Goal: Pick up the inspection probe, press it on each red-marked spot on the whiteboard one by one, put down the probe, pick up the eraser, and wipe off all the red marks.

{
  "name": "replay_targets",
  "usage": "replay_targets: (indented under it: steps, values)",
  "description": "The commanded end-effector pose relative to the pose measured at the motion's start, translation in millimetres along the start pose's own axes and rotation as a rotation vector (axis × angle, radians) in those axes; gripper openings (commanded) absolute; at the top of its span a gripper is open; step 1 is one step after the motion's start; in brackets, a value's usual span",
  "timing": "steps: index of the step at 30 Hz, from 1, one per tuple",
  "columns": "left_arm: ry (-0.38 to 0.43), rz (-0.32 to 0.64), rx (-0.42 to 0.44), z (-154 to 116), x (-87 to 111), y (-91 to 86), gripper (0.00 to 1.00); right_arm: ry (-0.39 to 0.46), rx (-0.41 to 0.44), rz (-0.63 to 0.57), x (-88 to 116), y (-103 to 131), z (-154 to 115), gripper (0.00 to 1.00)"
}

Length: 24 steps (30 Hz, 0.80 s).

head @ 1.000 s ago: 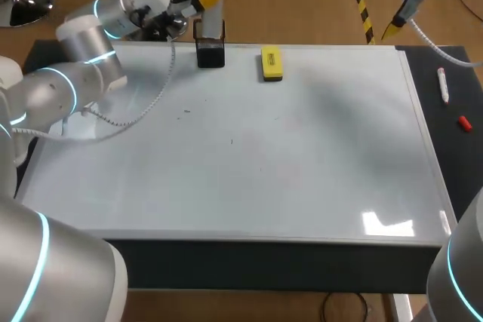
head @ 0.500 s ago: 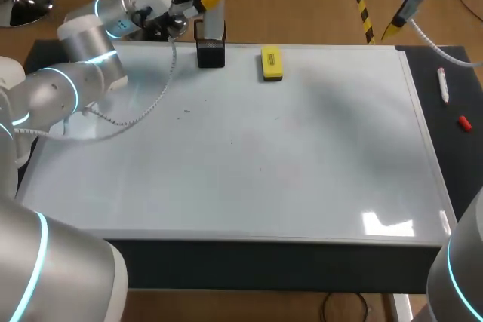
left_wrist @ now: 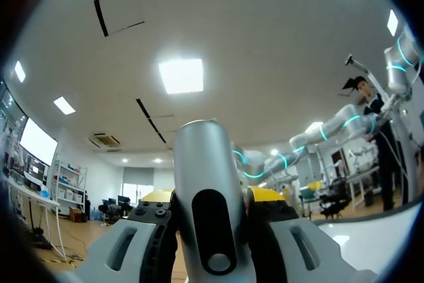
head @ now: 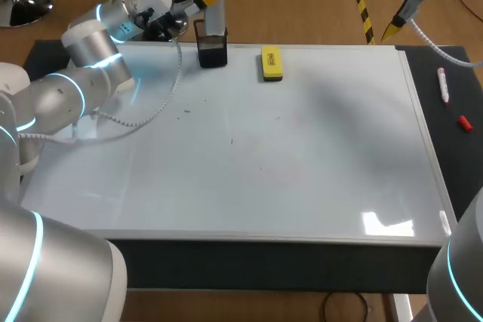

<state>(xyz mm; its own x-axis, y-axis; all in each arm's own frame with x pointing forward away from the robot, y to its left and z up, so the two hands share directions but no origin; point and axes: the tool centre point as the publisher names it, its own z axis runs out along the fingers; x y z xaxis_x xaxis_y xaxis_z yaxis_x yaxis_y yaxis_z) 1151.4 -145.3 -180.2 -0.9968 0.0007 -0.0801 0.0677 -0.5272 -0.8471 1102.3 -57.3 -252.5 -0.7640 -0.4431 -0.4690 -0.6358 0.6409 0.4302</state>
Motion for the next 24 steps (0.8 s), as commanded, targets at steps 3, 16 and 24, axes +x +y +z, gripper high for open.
replay_targets:
  steps: [3, 16, 24]
  values:
    - [0.081, 0.002, 0.0, 1, -16.3, -0.3, 0.0, 0.005, 0.003, -0.002, -1, 0, -1, 1.0]
    - [0.087, -0.039, 0.019, -2, -4.2, -4.9, 0.0, 0.005, 0.003, -0.002, -1, 0, -1, 1.0]
    - [0.094, -0.014, 0.02, -1, 3.9, -16.0, 0.0, 0.005, 0.003, -0.002, -1, 0, -1, 1.0]
